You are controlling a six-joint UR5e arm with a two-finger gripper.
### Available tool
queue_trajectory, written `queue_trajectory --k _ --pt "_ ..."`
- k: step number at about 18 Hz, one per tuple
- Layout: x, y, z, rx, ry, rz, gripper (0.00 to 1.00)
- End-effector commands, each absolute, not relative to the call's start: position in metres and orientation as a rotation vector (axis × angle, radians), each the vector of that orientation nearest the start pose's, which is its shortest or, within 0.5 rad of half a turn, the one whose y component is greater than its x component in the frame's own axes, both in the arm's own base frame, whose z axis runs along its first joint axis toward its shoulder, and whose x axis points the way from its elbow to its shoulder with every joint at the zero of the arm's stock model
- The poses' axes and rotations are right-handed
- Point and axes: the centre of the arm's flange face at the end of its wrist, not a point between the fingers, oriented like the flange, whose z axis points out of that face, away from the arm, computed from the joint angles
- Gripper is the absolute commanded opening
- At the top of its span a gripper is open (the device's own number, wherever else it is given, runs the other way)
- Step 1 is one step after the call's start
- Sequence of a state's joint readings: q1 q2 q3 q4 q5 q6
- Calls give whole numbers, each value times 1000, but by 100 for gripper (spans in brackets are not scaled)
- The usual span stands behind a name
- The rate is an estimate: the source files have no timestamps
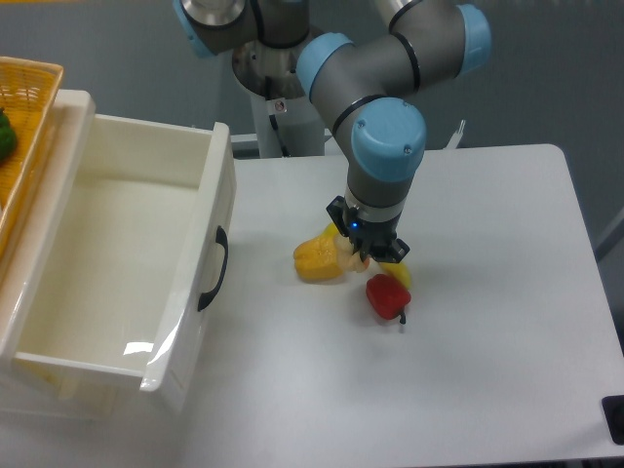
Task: Place the round bread in the upper white drawer
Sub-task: 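Hold the gripper closed around the round bread roll on the table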
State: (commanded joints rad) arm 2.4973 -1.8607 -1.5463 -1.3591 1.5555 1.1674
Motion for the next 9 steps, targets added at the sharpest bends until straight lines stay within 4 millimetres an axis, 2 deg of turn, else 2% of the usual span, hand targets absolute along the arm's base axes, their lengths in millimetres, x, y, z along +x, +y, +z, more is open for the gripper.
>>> queue_trajectory --k 9 --pt "-396 468 368 -3115 294 -79 0"
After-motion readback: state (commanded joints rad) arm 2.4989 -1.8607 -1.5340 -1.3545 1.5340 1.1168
